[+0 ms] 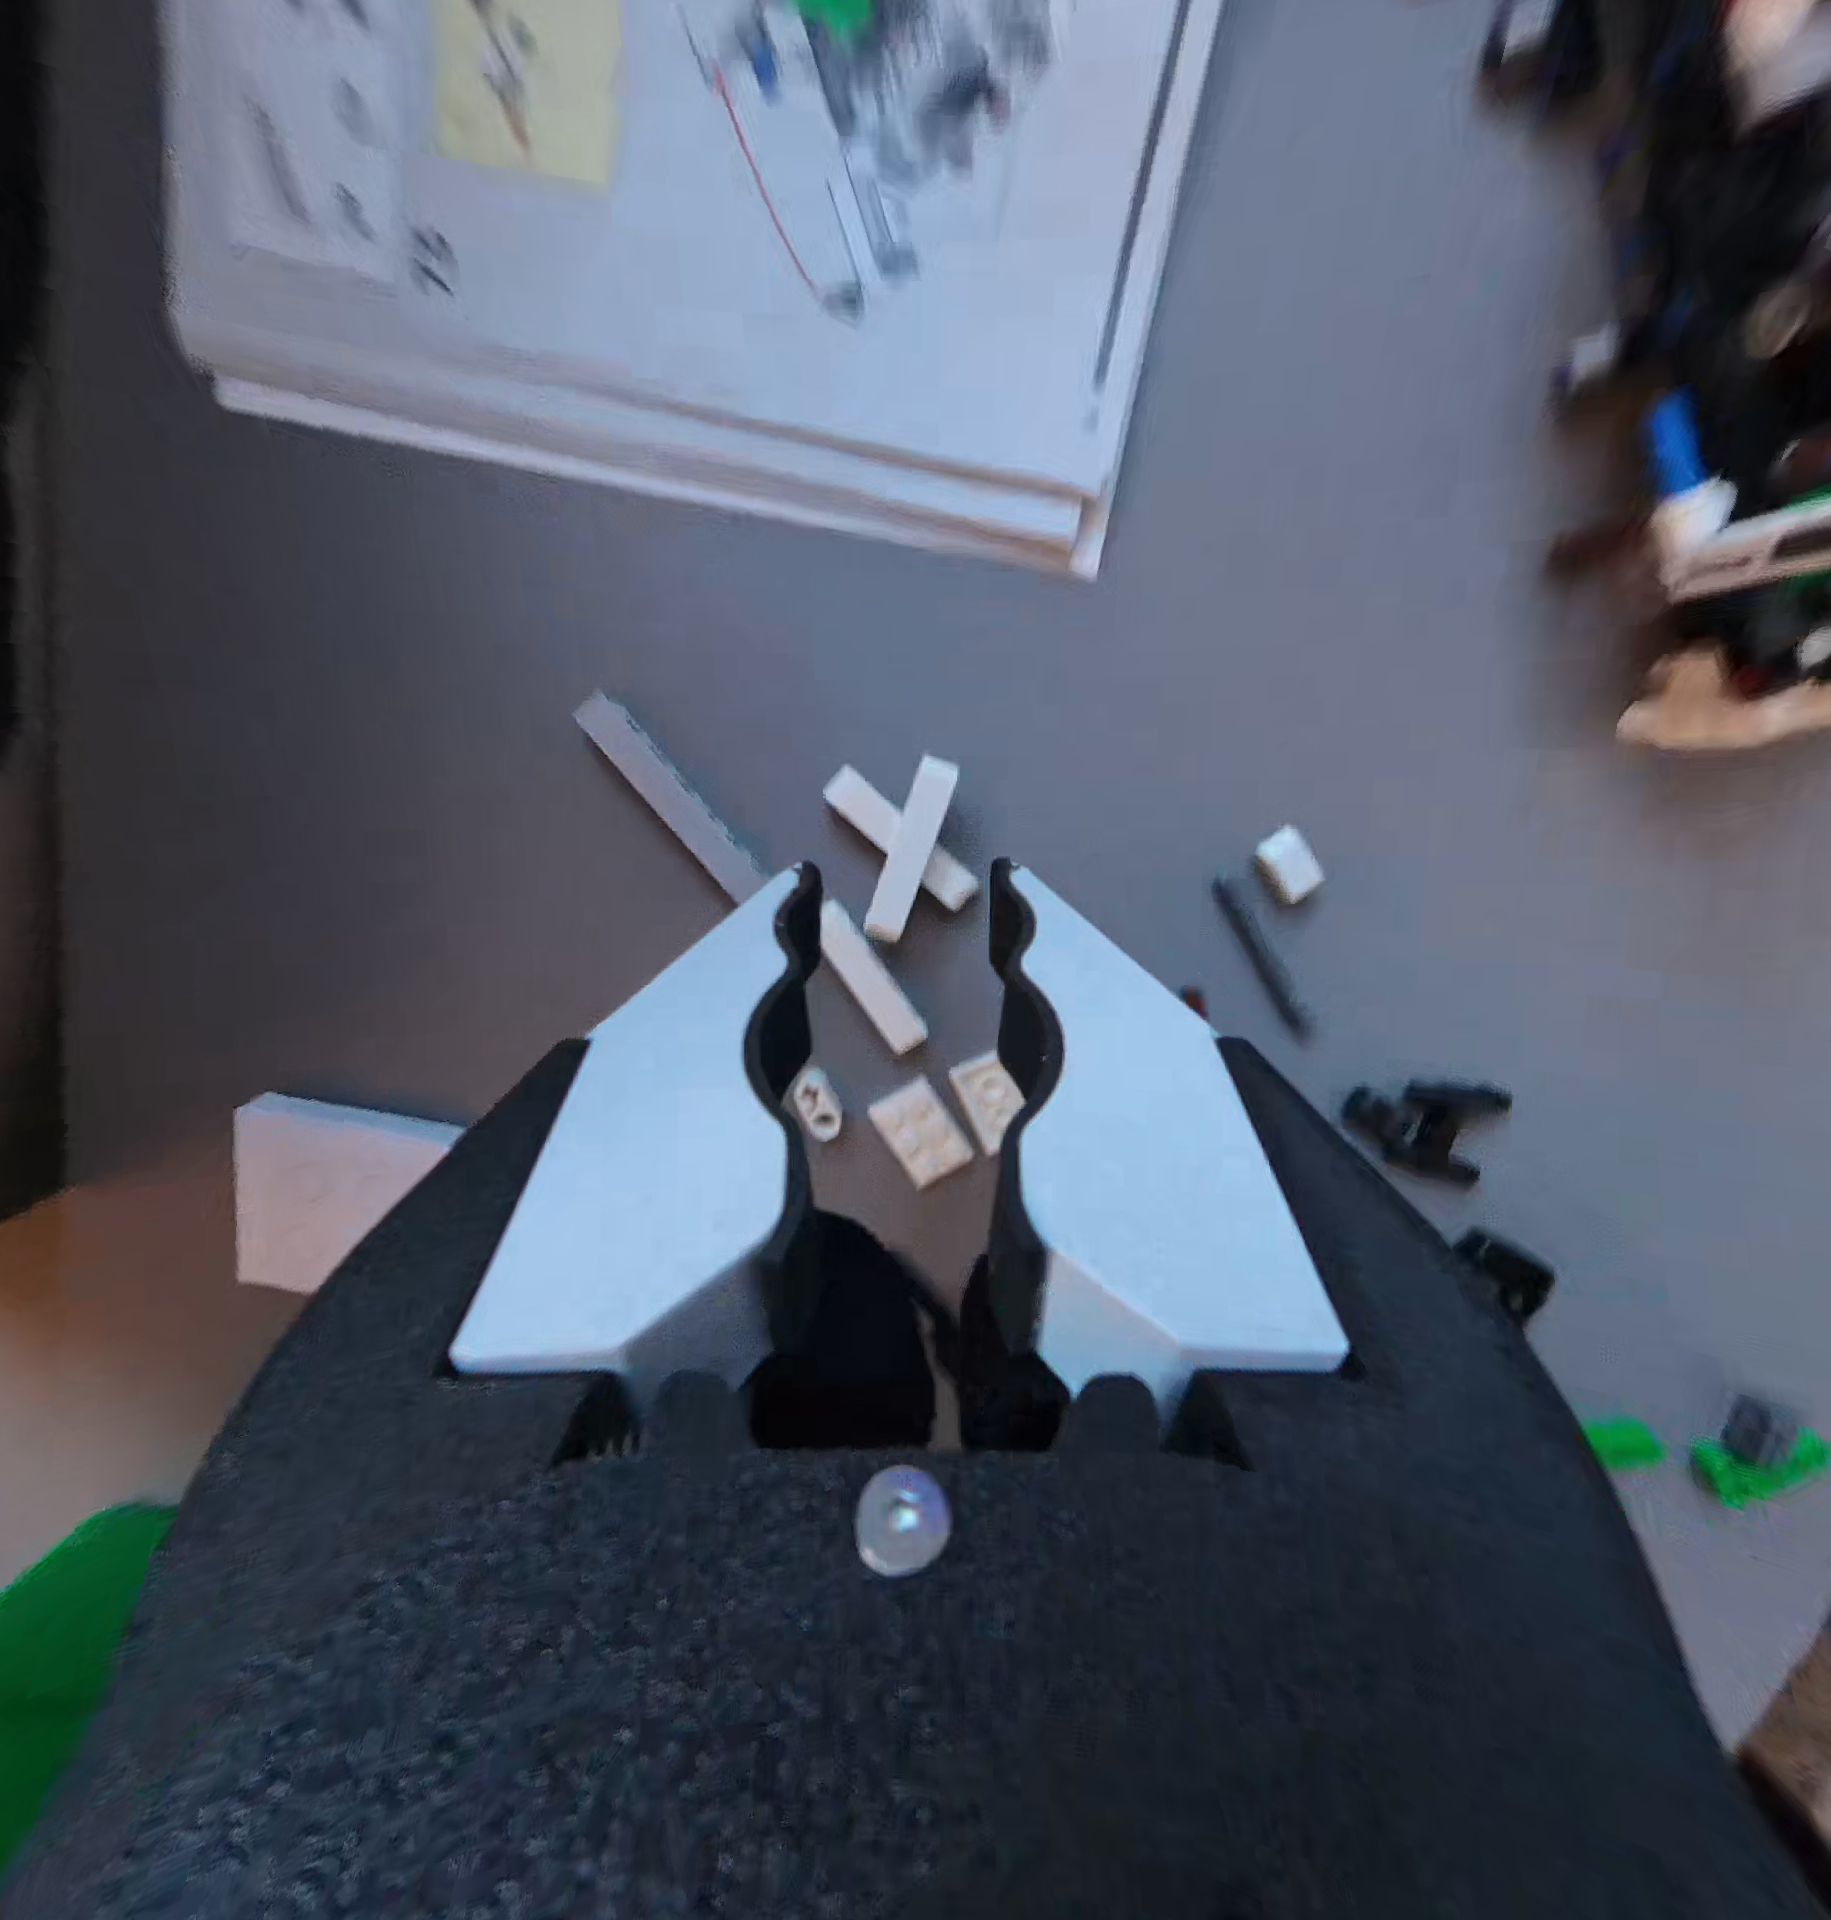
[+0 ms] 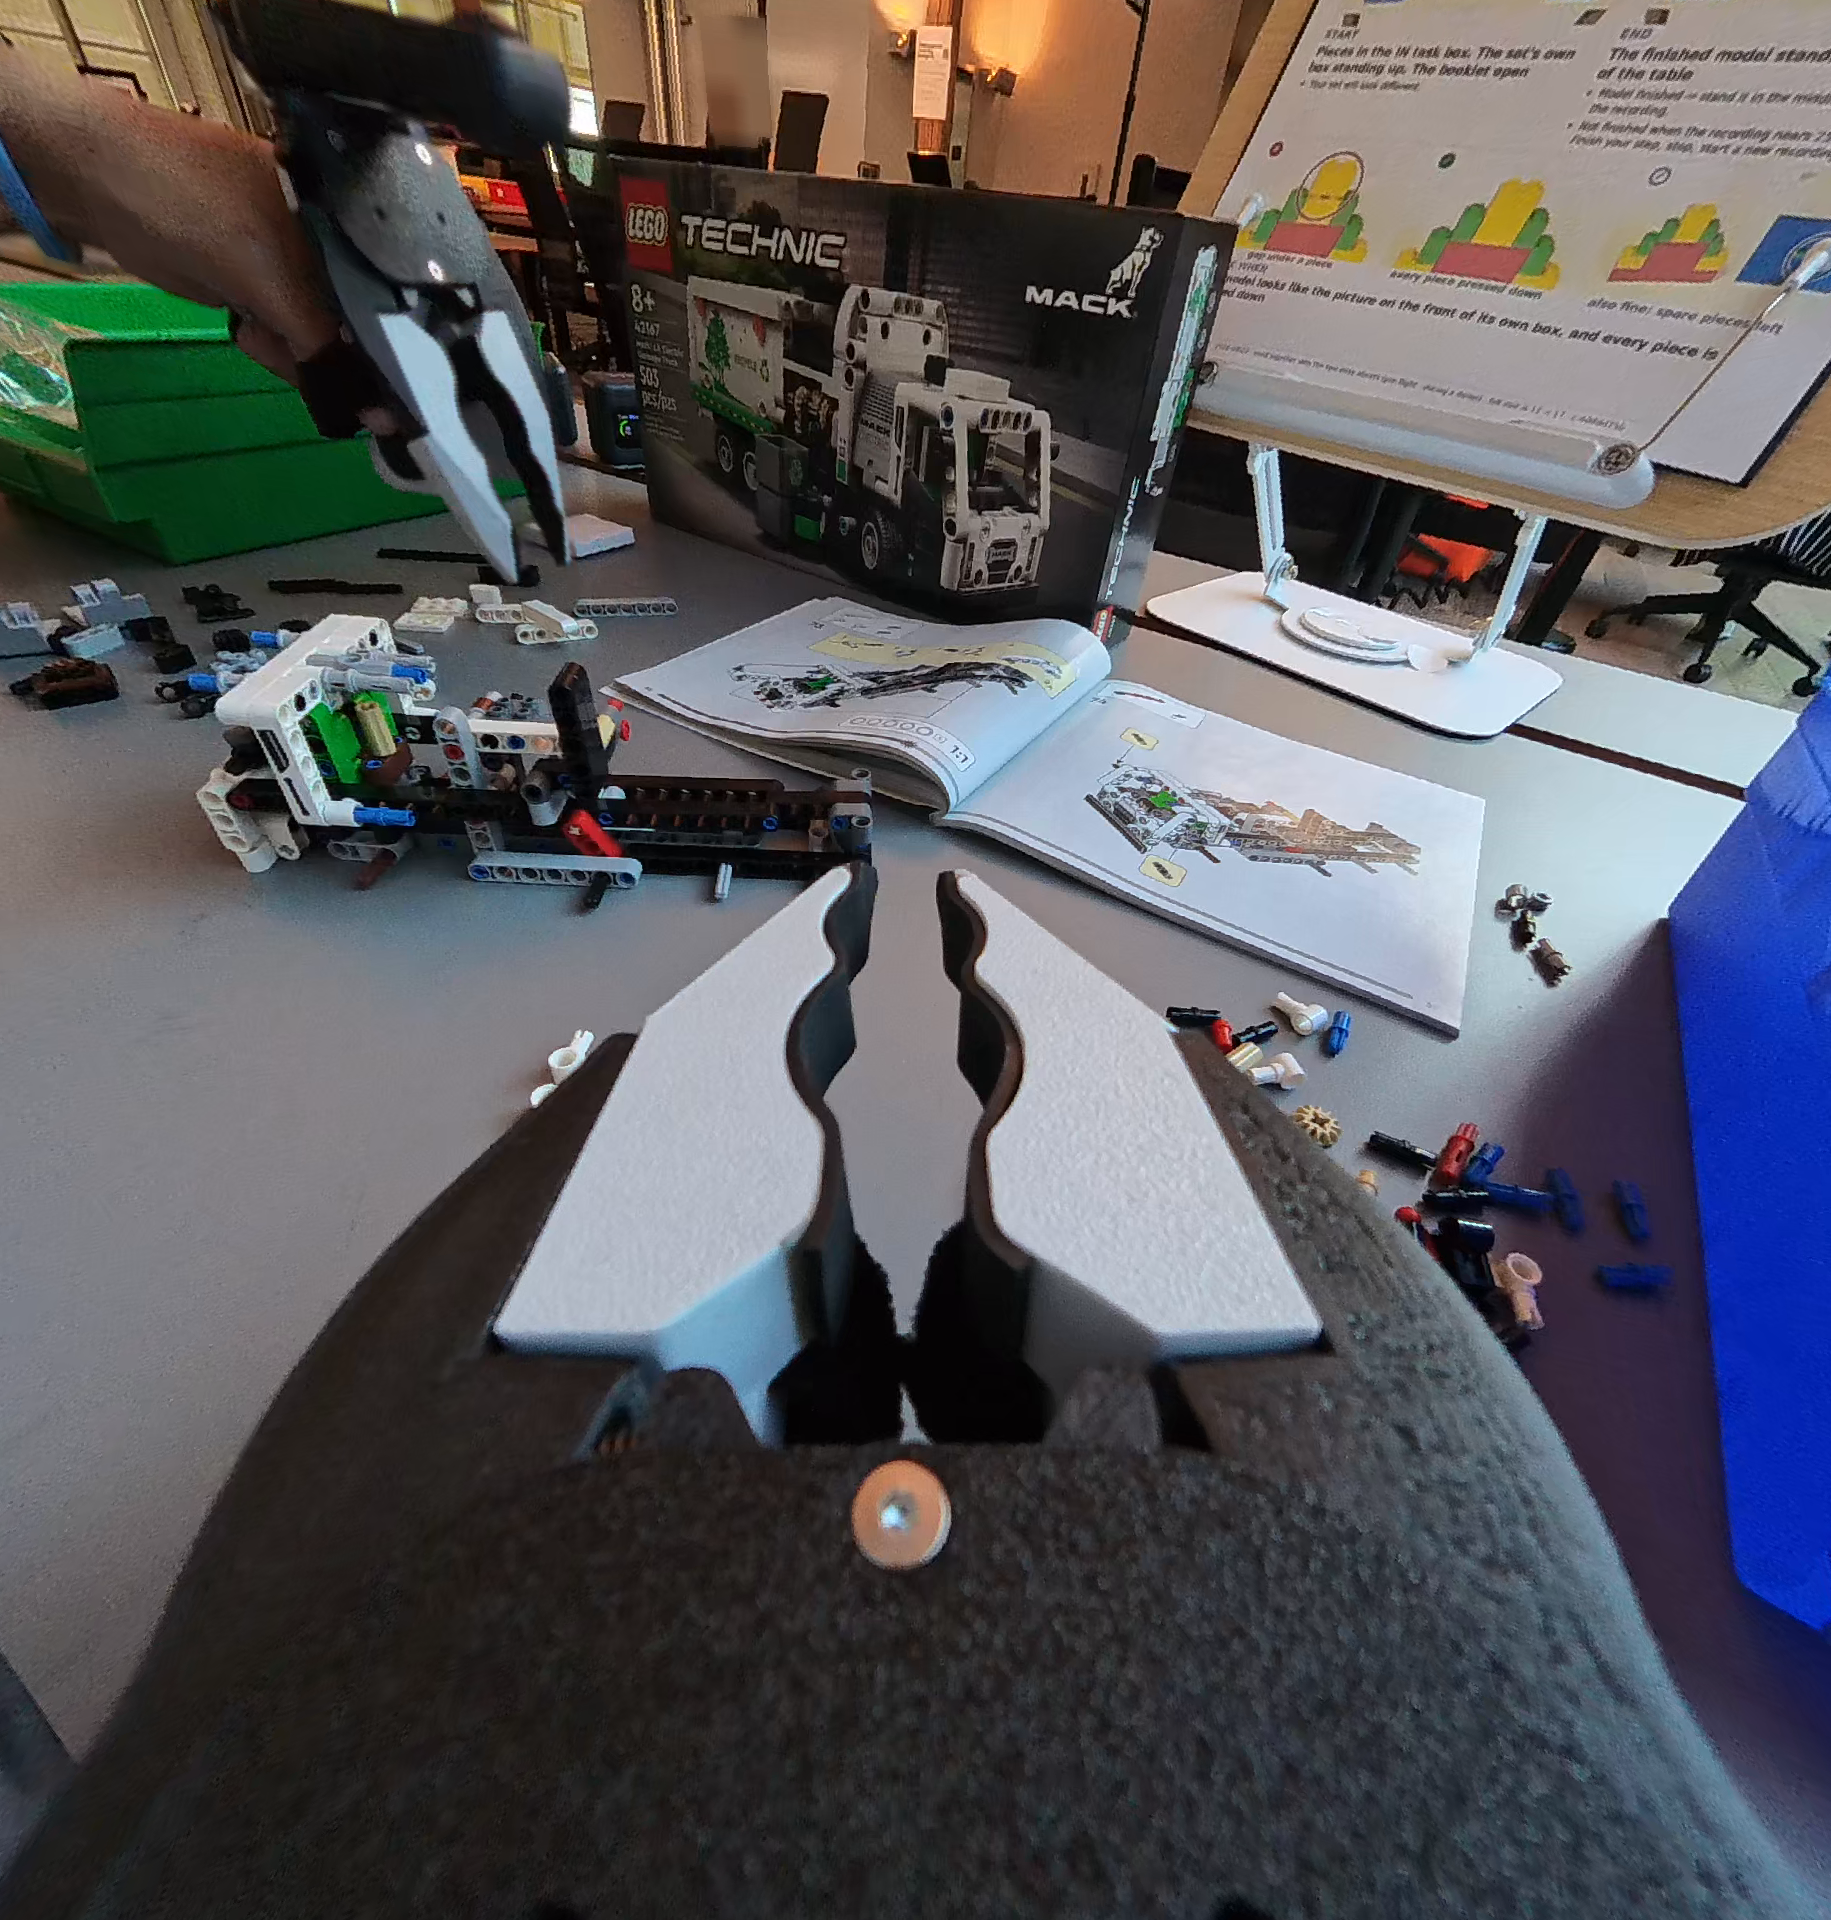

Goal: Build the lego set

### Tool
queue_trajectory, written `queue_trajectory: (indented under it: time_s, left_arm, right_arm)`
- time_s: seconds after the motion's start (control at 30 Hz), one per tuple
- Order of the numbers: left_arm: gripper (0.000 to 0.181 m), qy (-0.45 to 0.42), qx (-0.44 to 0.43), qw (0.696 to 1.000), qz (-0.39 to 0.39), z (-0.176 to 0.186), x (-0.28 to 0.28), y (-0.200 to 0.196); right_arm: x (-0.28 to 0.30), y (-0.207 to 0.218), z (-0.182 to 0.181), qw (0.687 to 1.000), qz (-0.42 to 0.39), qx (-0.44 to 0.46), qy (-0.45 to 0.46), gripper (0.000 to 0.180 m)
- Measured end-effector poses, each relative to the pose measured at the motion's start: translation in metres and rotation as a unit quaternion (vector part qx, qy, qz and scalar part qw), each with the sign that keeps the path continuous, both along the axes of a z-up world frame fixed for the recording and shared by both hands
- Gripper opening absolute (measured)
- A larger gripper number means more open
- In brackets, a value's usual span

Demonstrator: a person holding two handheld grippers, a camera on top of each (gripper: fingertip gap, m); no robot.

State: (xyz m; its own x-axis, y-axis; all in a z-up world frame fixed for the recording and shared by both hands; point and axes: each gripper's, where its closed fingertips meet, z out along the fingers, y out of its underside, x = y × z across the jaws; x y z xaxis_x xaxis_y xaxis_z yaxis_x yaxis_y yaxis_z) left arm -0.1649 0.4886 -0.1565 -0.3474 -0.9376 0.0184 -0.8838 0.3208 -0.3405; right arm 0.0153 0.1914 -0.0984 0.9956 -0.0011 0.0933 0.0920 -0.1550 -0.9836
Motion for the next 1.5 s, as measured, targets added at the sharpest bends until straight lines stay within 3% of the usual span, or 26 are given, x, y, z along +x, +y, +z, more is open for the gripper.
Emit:
queue_trajectory:
  time_s: [0.03, 0.17, 0.43, 0.6, 0.7, 0.93, 1.5]
  left_arm:
    - [0.027, 0.031, 0.018, 0.999, -0.013, -0.006, -0.005, 0.001]
    - [0.013, 0.096, 0.026, 0.995, -0.029, -0.022, -0.012, 0.002]
    - [0.005, 0.065, -0.026, 0.997, -0.014, -0.012, 0.008, -0.004]
    - [0.005, 0.002, -0.114, 0.993, -0.004, 0.03, 0.084, -0.05]
    - [0.005, 0.024, -0.133, 0.99, -0.036, 0.038, 0.13, -0.087]
    - [0.005, 0.186, -0.12, 0.969, -0.111, 0.0, 0.157, -0.115]
    - [0.005, 0.195, -0.126, 0.966, -0.11, -0.014, 0.165, -0.117]
  right_arm:
    - [0.0, 0.0, 0.0, 1.0, 0.0, -0.001, -0.001, 0.012]
    - [-0.001, 0.0, -0.001, 1.0, -0.001, -0.002, -0.007, 0.011]
    - [-0.003, 0.0, -0.001, 1.0, -0.001, -0.004, -0.016, 0.011]
    - [-0.004, 0.001, -0.003, 1.0, 0.001, -0.009, -0.021, 0.012]
    - [-0.005, 0.001, -0.003, 1.0, 0.001, -0.009, -0.029, 0.011]
    - [-0.008, 0.001, -0.004, 0.999, 0.001, -0.01, -0.042, 0.011]
    - [-0.011, 0.002, -0.007, 0.998, 0.0, -0.019, -0.063, 0.011]
